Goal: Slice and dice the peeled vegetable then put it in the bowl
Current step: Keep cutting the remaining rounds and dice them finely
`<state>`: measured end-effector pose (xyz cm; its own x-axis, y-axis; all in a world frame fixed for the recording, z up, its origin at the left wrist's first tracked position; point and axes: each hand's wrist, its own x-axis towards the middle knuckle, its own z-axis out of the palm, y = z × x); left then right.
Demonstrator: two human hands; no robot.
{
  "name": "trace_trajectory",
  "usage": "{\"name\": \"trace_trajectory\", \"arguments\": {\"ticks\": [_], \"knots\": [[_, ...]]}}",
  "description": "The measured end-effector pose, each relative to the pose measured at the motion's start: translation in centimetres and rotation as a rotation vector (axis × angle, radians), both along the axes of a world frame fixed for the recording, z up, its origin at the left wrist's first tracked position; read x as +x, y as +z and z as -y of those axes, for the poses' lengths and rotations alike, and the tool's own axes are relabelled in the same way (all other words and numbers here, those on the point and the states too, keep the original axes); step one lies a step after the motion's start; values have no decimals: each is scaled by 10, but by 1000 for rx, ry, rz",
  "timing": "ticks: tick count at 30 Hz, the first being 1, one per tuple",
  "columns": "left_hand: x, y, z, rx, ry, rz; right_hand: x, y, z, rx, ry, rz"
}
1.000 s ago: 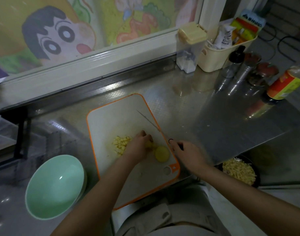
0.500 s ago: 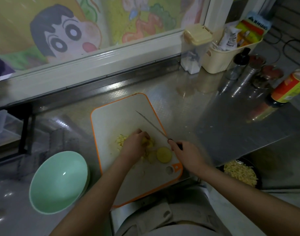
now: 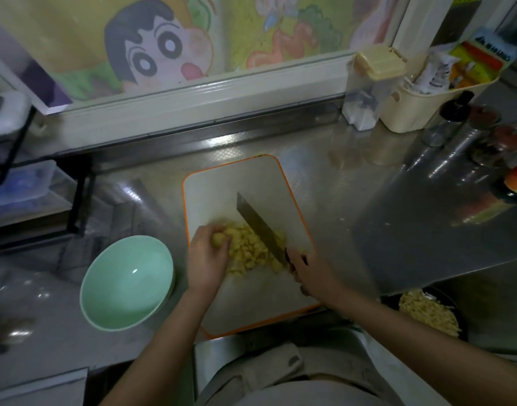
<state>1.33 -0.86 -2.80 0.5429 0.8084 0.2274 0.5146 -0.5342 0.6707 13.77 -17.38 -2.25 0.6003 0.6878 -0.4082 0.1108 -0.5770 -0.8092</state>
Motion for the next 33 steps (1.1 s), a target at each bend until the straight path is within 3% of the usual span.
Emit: {"name": "trace_trajectory", "arguments": {"ticks": [7, 14, 26, 33], "knots": [[-22, 9, -9, 65, 201, 174, -21, -6, -1, -256, 312, -45], [-23, 12, -11, 61, 239, 210, -38, -9, -4, -265, 562, 75], [-22, 0, -3, 50, 176, 189, 1, -18, -21, -246, 400, 199], [-27, -29, 6, 29, -74, 67, -1, -29, -31, -200, 326, 215]]}}
